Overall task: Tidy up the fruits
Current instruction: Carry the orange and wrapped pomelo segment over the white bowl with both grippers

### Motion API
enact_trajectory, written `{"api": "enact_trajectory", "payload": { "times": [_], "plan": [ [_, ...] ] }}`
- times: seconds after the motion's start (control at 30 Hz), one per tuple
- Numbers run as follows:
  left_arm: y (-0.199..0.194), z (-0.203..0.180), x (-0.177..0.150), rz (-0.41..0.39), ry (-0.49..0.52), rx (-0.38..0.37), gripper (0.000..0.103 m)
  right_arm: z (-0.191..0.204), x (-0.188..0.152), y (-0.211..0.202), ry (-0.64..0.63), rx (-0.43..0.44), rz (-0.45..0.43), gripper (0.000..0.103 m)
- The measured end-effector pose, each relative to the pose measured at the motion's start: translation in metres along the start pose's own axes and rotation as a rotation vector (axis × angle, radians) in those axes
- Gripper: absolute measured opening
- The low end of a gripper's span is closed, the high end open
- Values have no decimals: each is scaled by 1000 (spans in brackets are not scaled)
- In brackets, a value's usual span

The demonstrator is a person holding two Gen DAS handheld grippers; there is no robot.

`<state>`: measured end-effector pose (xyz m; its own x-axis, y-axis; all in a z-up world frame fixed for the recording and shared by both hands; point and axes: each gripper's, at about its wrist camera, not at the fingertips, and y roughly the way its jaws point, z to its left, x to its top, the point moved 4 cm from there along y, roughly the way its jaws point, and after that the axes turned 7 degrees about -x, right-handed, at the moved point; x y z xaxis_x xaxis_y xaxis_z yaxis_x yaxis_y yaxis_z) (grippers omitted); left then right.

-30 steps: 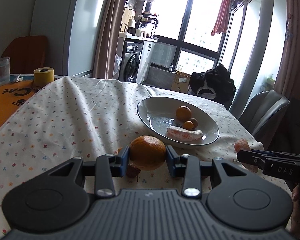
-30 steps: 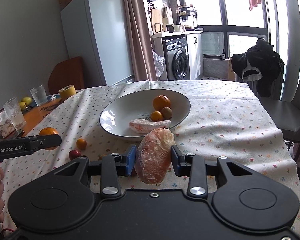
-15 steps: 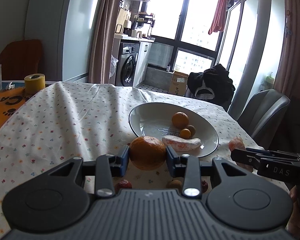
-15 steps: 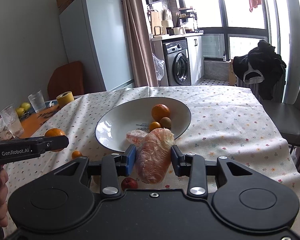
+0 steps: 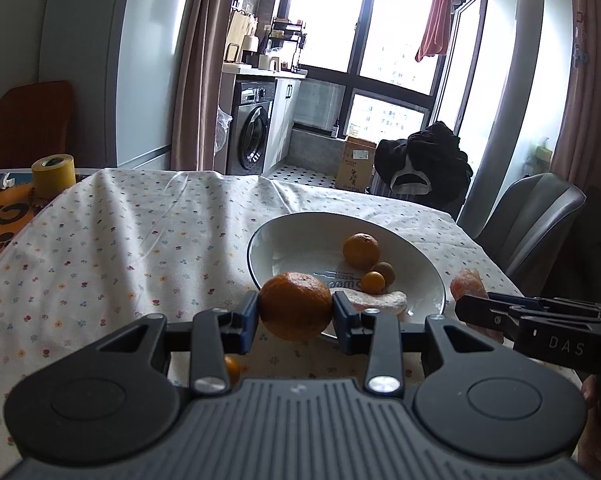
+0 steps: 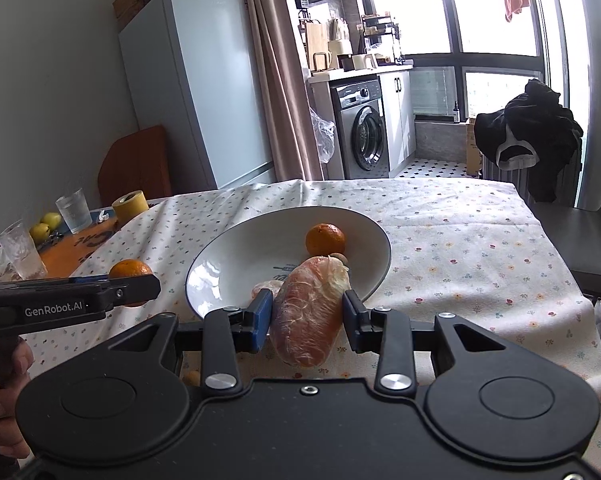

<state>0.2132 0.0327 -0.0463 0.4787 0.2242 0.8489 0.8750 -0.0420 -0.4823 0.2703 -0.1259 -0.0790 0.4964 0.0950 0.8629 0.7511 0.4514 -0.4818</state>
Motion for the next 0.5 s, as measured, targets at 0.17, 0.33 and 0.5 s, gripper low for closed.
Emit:
{"api": "enact_trajectory", "payload": {
  "times": [0.17,0.33,0.5],
  "plan": [
    [8,-3,6,6,6,-5,37,0,4,9,4,6,8,36],
    [18,-2,11,17,3,-7,37,-2,9,17,6,10,15,36],
    [31,-2,15,38,1,-12,37,-3,13,26,10,13,23,36]
  ]
}}
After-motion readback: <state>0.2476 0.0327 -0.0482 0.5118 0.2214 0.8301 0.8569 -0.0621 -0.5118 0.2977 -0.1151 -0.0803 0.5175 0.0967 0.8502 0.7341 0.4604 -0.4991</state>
